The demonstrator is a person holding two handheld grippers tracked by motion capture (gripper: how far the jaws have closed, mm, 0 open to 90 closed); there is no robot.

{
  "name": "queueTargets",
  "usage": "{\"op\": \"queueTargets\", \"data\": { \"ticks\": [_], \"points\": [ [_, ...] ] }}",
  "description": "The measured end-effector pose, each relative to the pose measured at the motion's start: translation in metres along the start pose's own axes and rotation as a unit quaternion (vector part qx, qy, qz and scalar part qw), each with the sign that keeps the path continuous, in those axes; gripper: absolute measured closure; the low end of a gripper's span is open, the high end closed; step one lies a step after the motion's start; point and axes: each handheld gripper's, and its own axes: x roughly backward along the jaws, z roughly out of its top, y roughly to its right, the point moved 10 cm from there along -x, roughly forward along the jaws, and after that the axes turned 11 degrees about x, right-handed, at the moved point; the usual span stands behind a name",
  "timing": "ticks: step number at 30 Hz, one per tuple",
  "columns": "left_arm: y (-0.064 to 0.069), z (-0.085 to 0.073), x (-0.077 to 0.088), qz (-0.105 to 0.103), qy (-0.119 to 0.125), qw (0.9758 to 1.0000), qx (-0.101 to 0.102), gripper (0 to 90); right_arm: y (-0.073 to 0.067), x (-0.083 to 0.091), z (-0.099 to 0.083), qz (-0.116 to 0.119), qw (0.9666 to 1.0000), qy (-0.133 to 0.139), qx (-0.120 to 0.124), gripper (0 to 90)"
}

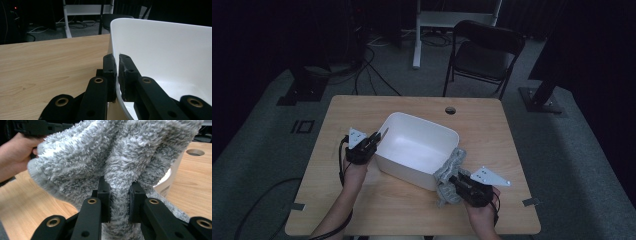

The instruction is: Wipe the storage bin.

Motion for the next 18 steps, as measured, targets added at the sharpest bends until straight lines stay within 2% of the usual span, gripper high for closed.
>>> {"op": "queueTargets", "data": {
  "ticks": [3,6,13,15,18],
  "points": [
    [0.000,0.000,0.000,-0.003,-0.001,1.0000,0.000,84.1,0.002,-0.004,-0.008,-0.006,0.9998,-0.016,-0.004,76.5],
    [0.000,0.000,0.000,-0.004,-0.003,1.0000,-0.003,84.1,0.005,-0.014,-0.022,0.004,0.9990,-0.038,-0.026,76.5],
    [0.000,0.000,-0.001,-0.003,-0.003,1.0000,-0.003,84.1,0.017,-0.029,-0.040,0.014,0.9959,-0.069,-0.056,76.4],
    [0.000,0.000,-0.001,-0.003,-0.003,1.0000,-0.005,84.1,0.019,-0.033,-0.046,0.011,0.9954,-0.079,-0.052,76.5],
    [0.000,0.000,-0.001,-0.004,-0.004,1.0000,-0.008,84.1,0.023,-0.041,-0.058,0.010,0.9933,-0.098,-0.060,76.5]
  ]
}}
